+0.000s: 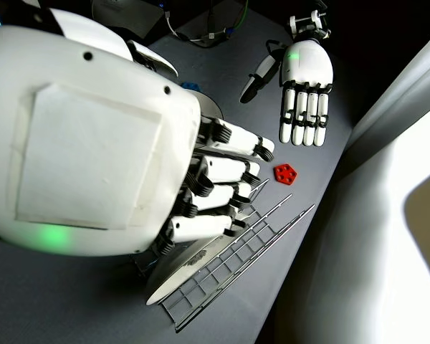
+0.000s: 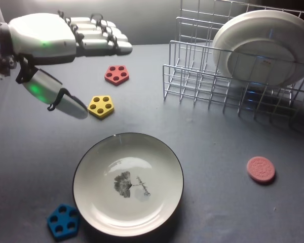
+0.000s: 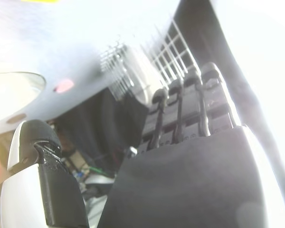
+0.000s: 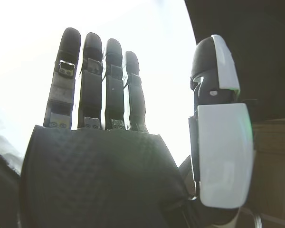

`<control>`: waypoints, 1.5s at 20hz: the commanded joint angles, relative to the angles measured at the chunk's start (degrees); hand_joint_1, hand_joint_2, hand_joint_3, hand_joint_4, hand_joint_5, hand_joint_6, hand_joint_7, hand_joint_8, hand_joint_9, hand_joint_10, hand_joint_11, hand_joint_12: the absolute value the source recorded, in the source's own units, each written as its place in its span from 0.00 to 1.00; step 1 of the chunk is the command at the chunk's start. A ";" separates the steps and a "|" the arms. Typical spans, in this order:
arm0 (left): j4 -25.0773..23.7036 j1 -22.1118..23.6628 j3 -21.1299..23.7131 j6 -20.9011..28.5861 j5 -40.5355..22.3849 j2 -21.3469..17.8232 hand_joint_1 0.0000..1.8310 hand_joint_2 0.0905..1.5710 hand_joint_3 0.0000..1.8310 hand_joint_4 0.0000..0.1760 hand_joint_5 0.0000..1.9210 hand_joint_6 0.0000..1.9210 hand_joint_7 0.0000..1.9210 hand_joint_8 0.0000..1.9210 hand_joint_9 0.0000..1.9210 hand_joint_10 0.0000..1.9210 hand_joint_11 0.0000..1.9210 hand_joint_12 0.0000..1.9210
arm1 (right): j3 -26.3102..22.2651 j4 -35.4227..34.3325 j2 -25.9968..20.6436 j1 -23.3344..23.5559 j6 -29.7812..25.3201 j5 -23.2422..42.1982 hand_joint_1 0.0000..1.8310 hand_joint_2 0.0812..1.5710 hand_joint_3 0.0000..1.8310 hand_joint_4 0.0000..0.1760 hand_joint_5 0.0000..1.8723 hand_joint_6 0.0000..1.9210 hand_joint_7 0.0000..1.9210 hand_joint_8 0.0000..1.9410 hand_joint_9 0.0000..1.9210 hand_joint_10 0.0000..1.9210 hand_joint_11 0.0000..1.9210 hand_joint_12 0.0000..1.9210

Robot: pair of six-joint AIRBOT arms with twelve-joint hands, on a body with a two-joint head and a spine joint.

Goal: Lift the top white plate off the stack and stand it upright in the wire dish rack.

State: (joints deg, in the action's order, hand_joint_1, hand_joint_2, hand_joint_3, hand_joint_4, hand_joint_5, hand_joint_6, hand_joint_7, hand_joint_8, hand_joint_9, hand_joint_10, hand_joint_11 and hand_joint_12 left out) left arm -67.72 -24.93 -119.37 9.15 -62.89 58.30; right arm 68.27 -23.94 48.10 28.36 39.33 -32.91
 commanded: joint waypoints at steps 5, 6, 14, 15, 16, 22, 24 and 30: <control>4.69 4.25 0.28 1.37 -4.77 -0.60 0.19 0.58 0.00 0.00 0.00 0.00 0.00 0.00 0.00 0.00 0.00 0.01 | -1.78 -1.80 -3.49 1.31 -0.29 3.26 0.49 0.64 0.00 0.00 0.20 0.00 0.24 0.00 0.23 0.00 0.09 0.34; 3.87 4.18 0.97 1.36 -4.60 -0.91 0.20 0.57 0.00 0.00 0.00 0.00 0.00 0.00 0.00 0.00 0.00 0.00 | -2.09 -1.88 -3.92 1.65 -0.29 2.79 0.49 0.64 0.00 0.00 0.21 0.00 0.24 0.00 0.23 0.00 0.10 0.34; -0.60 6.57 10.02 -0.26 -2.34 -4.91 0.20 0.58 0.00 0.00 0.00 0.00 0.00 0.00 0.00 0.00 0.00 0.00 | -4.80 -4.26 -7.14 3.41 -0.12 -1.67 0.49 0.65 0.00 0.00 0.20 0.01 0.22 0.00 0.22 0.00 0.09 0.34; -0.70 6.58 11.56 -0.56 -2.05 -5.50 0.20 0.58 0.00 0.00 0.00 0.00 0.00 0.00 0.00 0.00 0.00 0.00 | -4.81 -4.21 -7.44 3.41 -0.04 -1.67 0.49 0.65 0.00 0.00 0.21 0.01 0.23 0.00 0.22 0.00 0.09 0.34; -0.72 6.59 13.21 -0.60 -1.85 -6.11 0.20 0.58 0.00 0.00 0.00 0.00 0.00 0.00 0.00 0.00 0.01 0.00 | -4.92 -4.14 -7.81 3.39 -0.02 -1.67 0.47 0.67 0.01 0.00 0.19 0.00 0.21 0.00 0.20 0.00 0.07 0.33; -0.98 6.54 18.56 -0.76 -2.02 -7.66 0.21 0.57 0.00 0.00 0.00 0.00 0.00 0.00 0.00 0.00 0.02 0.01 | -6.05 -7.83 -9.51 1.13 -0.03 -1.67 0.49 0.66 0.00 0.00 0.21 0.00 0.23 0.00 0.22 0.00 0.08 0.36; -0.98 6.31 20.17 -0.75 -2.04 -8.11 0.22 0.57 0.00 0.00 0.00 0.00 0.00 0.00 0.00 0.00 0.02 0.01 | -6.37 -10.39 -10.02 -0.26 -0.03 -1.67 0.49 0.66 0.00 0.00 0.21 0.00 0.24 0.00 0.22 0.00 0.07 0.37; -0.99 6.38 23.90 -0.83 -1.67 -9.09 0.19 0.58 0.00 0.00 0.00 0.00 0.00 0.00 0.00 0.00 0.01 0.01 | -6.73 -16.25 -11.29 -2.12 -0.03 -1.64 0.51 0.65 0.00 0.00 0.22 0.00 0.24 0.00 0.23 0.00 0.07 0.37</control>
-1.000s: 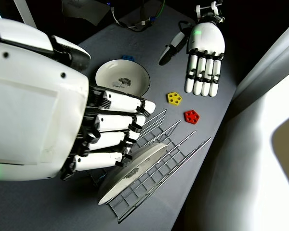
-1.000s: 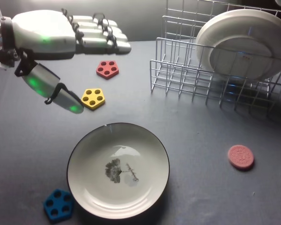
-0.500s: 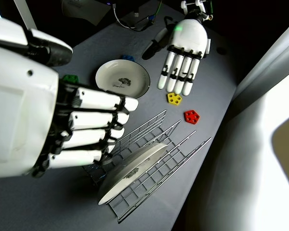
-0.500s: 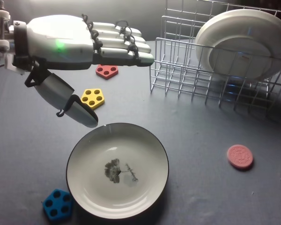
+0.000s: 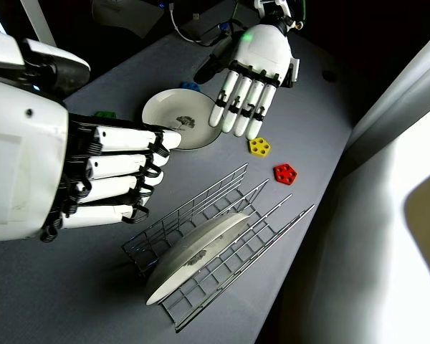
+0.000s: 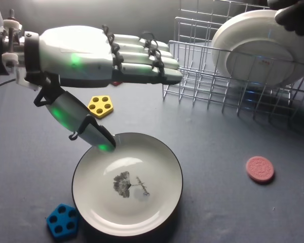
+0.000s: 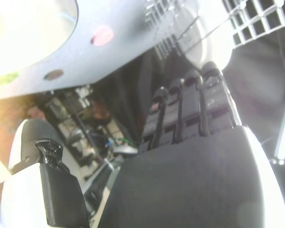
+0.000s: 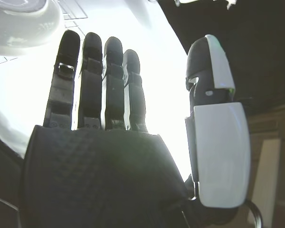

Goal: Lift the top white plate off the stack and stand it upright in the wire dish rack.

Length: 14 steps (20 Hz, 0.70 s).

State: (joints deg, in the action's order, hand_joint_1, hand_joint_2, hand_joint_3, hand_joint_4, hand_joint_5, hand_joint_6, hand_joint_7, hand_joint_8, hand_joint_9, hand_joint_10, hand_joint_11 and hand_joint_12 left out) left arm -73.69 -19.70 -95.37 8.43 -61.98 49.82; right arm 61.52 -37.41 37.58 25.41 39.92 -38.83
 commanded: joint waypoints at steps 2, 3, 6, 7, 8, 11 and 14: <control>5.49 1.28 0.07 -0.15 -2.55 -0.66 0.21 0.57 0.00 0.00 0.00 0.00 0.00 0.00 0.00 0.00 0.00 0.01 | 0.12 -5.12 -1.15 0.15 -0.62 3.73 0.50 0.67 0.00 0.00 0.22 0.00 0.24 0.00 0.23 0.00 0.07 0.37; 6.22 1.25 -0.09 -0.15 -2.58 -0.66 0.19 0.57 0.00 0.00 0.00 0.00 0.00 0.00 0.00 0.00 0.01 0.01 | 0.17 -5.71 -1.29 -0.02 -0.62 3.73 0.50 0.67 0.00 0.00 0.22 0.00 0.23 0.00 0.22 0.00 0.06 0.37; 10.57 0.83 -0.95 -1.16 -2.01 -0.84 0.20 0.57 0.00 0.00 0.00 0.00 0.00 0.00 0.00 0.00 0.00 0.01 | 0.55 -7.87 -1.80 -0.67 -0.62 3.58 0.51 0.68 0.00 0.00 0.21 0.00 0.23 0.00 0.22 0.00 0.07 0.37; 11.22 0.78 -1.22 -1.44 -1.49 -0.87 0.21 0.57 0.00 0.00 0.00 0.00 0.00 0.00 0.00 0.00 0.01 0.01 | 0.63 -8.03 -2.01 -0.89 -0.62 3.08 0.51 0.67 0.00 0.00 0.20 0.00 0.22 0.00 0.21 0.00 0.06 0.37; 11.49 0.77 -1.41 -1.91 -0.78 -0.93 0.21 0.57 0.00 0.00 0.00 0.00 0.01 0.00 0.01 0.00 0.02 0.02 | 0.67 -8.00 -2.24 -1.02 -0.62 2.53 0.51 0.67 0.00 0.00 0.20 0.00 0.23 0.00 0.21 0.00 0.06 0.37; 11.90 0.76 -1.81 -2.44 -0.16 -1.06 0.20 0.57 0.00 0.00 0.00 0.00 0.00 0.00 0.00 0.00 0.01 0.01 | 0.96 -7.04 -2.82 -1.17 0.09 1.02 0.52 0.67 0.00 0.00 0.21 0.00 0.23 0.00 0.21 0.00 0.07 0.37; 11.94 1.00 -1.37 -2.44 -2.56 -1.52 0.21 0.57 0.00 0.00 0.00 0.00 0.01 0.00 0.00 0.00 0.01 0.02 | 1.14 -5.62 -3.10 -1.27 3.27 0.68 0.52 0.67 0.00 0.00 0.22 0.01 0.24 0.01 0.22 0.00 0.07 0.37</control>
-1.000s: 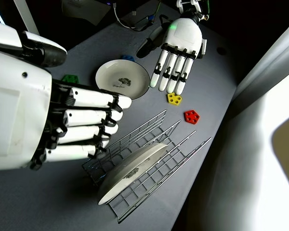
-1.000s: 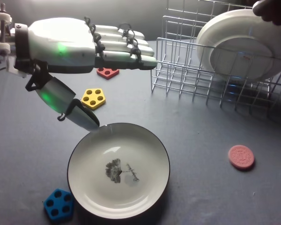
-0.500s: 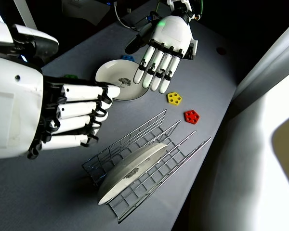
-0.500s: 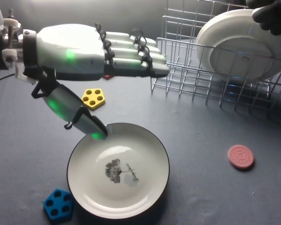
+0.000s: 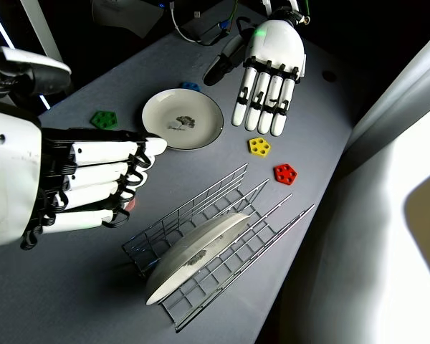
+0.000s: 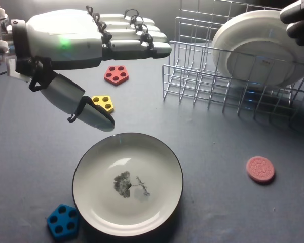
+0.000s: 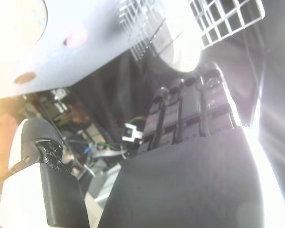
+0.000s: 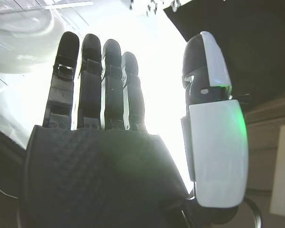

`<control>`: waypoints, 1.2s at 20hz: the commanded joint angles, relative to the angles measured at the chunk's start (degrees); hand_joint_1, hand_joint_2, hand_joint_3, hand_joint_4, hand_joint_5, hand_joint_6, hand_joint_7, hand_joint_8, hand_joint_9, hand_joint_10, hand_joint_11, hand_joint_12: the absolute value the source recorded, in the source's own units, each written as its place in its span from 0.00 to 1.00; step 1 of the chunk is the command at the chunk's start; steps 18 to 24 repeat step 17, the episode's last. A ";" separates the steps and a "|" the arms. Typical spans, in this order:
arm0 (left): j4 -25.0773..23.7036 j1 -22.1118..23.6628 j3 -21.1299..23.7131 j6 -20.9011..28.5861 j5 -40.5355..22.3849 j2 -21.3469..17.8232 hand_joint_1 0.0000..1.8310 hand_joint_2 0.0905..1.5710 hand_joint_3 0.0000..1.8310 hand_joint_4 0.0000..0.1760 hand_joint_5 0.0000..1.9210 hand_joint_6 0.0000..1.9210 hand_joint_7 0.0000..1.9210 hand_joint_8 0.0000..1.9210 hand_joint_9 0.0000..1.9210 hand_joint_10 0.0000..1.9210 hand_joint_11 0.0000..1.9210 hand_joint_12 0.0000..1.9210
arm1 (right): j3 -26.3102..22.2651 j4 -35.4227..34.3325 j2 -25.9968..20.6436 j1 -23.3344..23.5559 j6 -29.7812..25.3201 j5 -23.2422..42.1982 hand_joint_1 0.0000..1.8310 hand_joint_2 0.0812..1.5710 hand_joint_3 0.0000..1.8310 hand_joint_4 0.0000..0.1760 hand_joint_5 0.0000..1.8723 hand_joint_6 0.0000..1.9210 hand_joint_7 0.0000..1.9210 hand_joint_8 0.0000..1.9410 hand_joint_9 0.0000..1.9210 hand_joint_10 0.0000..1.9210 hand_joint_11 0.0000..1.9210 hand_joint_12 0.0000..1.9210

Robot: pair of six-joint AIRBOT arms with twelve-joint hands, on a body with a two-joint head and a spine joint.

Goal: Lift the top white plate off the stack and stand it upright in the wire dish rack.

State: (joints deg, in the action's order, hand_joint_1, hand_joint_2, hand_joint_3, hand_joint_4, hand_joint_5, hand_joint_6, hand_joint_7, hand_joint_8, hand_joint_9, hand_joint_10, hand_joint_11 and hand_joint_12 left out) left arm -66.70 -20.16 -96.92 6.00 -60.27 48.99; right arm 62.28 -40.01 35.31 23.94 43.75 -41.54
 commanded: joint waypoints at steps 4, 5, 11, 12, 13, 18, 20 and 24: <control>4.92 1.52 0.88 -0.02 -4.88 -1.13 0.20 0.57 0.00 0.00 0.00 0.00 0.00 0.00 0.00 0.00 0.01 0.00 | -0.51 -2.13 -1.68 -0.87 5.55 3.47 0.53 0.67 0.00 0.00 0.24 0.01 0.24 0.00 0.22 0.00 0.08 0.37; 4.93 1.55 0.91 -0.02 -4.95 -1.10 0.19 0.57 0.00 0.00 0.00 0.00 0.00 0.00 0.00 0.00 0.01 0.01 | -0.61 -2.39 -1.92 -1.04 7.46 3.46 0.53 0.67 0.00 0.00 0.24 0.01 0.24 0.00 0.22 0.00 0.08 0.37; 5.14 2.29 0.59 1.98 -4.70 -1.20 0.19 0.58 0.00 0.00 0.00 0.00 0.00 0.00 0.00 0.00 0.01 0.01 | -0.81 -0.68 -2.67 -2.94 11.60 4.67 0.53 0.68 0.00 0.00 0.24 0.00 0.25 0.00 0.24 0.00 0.11 0.35; 5.15 2.73 0.64 2.36 -4.25 -1.18 0.19 0.58 0.00 0.00 0.00 0.00 0.00 0.00 0.00 0.00 0.01 0.00 | -1.22 0.26 -2.80 -3.19 12.08 5.01 0.53 0.68 0.00 0.00 0.24 0.00 0.25 0.00 0.24 0.00 0.11 0.35; 5.07 3.19 0.75 1.71 -3.28 -1.15 0.20 0.58 0.00 0.00 0.00 0.00 0.00 0.00 0.00 0.00 0.01 0.01 | -2.06 1.66 -2.96 -3.46 12.82 5.61 0.53 0.67 0.00 0.00 0.24 0.00 0.25 0.00 0.24 0.00 0.11 0.35; 4.84 3.98 1.49 2.29 -6.43 -1.09 0.18 0.58 0.00 0.00 0.00 0.00 0.00 0.00 0.00 0.00 0.02 0.01 | -4.45 4.59 -3.16 -3.91 15.37 5.99 0.53 0.67 0.00 0.00 0.24 0.00 0.24 0.00 0.22 0.00 0.10 0.35; 4.84 3.98 1.49 2.29 -6.43 -1.09 0.18 0.58 0.00 0.00 0.00 0.00 0.00 0.00 0.00 0.00 0.02 0.01 | -4.45 4.59 -3.16 -3.91 15.37 5.99 0.53 0.67 0.00 0.00 0.24 0.00 0.24 0.00 0.22 0.00 0.10 0.35; 4.84 3.98 1.49 2.29 -6.43 -1.09 0.18 0.58 0.00 0.00 0.00 0.00 0.00 0.00 0.00 0.00 0.02 0.01 | -4.45 4.59 -3.16 -3.91 15.37 5.99 0.53 0.67 0.00 0.00 0.24 0.00 0.24 0.00 0.22 0.00 0.10 0.35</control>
